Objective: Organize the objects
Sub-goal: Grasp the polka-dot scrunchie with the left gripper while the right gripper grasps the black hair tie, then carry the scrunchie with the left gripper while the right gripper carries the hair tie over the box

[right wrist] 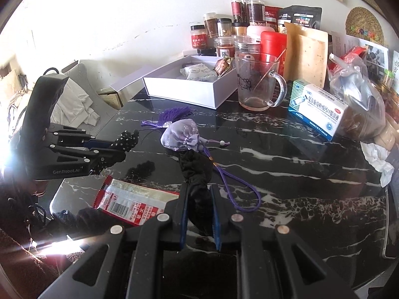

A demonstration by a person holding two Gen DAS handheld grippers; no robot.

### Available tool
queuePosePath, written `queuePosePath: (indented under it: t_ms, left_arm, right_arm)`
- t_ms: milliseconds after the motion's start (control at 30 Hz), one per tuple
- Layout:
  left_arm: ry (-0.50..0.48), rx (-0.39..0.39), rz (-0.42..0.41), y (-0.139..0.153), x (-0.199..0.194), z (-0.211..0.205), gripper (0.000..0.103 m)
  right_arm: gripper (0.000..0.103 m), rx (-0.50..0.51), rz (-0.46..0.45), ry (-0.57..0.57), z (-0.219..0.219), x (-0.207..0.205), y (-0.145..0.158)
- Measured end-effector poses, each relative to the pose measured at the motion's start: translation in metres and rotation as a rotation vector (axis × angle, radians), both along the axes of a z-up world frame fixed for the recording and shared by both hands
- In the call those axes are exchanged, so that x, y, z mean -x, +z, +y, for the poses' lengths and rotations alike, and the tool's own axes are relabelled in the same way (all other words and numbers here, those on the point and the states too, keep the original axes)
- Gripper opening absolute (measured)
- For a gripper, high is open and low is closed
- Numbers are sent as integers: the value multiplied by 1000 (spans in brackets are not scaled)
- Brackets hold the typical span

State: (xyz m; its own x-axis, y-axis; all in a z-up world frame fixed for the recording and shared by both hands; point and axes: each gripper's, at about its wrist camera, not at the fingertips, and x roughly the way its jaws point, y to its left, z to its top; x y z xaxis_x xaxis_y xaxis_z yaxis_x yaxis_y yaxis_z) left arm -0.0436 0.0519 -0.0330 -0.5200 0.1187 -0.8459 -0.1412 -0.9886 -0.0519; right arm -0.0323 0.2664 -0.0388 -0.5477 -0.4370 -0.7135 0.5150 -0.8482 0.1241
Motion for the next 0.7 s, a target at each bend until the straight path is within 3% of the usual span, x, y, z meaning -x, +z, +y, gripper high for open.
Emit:
queuePosePath:
  t_ms: [700]
  left_arm:
    - [28,28,47,47,11,-14,18]
  right_arm:
    - [15,-14,58,89,-26,19,37]
